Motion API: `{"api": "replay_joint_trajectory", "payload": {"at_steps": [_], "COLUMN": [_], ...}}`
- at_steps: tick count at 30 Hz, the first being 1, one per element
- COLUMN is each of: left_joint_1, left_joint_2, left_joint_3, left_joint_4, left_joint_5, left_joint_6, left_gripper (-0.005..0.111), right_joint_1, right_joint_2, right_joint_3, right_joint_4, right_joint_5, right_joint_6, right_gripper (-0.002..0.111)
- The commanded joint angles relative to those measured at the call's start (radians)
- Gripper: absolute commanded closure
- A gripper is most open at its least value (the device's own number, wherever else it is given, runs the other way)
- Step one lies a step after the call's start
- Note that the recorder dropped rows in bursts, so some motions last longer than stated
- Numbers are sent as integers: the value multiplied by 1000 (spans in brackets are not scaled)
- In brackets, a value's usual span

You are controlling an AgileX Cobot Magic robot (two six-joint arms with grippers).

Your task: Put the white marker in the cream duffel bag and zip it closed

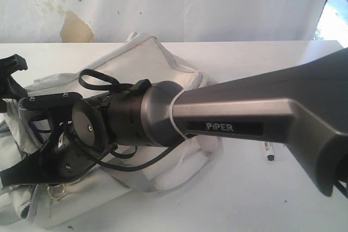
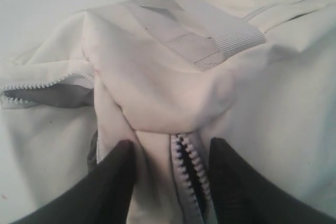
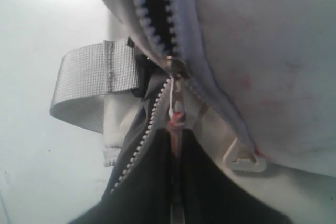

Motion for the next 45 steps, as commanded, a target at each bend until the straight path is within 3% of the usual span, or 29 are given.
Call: {"api": "replay_joint_trajectory", "payload": {"at_steps": [1, 6, 8, 9, 23, 39, 45], "left_joint_1": [-2, -2, -2, -2, 45, 153, 178], "left_joint_2": [55, 62, 62, 62, 62, 62, 62], "left_joint_3": [4, 4, 4, 4, 4, 4, 4], "left_joint_4": [-37, -55, -55, -59, -211, -278, -327], "left_joint_5": [9, -21, -38, -40, -64, -34, 2], "left_joint_6": [0, 0, 15, 65, 108, 113, 192], "left_gripper": [60, 64, 86, 107, 106, 106, 106], "right_joint_1": [-10, -10, -10, -10, -12, -130, -167], "right_joint_2": [-10, -10, -10, -10, -91, -101, -111], "right_joint_3": [3, 3, 3, 3, 3, 3, 3], "right_joint_4": [-4, -4, -4, -4, -157, -240, -292], "right_joint_5": [-1, -1, -1, 1, 251, 466, 481], "right_joint_6": [-28, -34, -37, -40, -80, -78, -78], "right_gripper": [108, 108, 108, 108, 108, 108, 108]}}
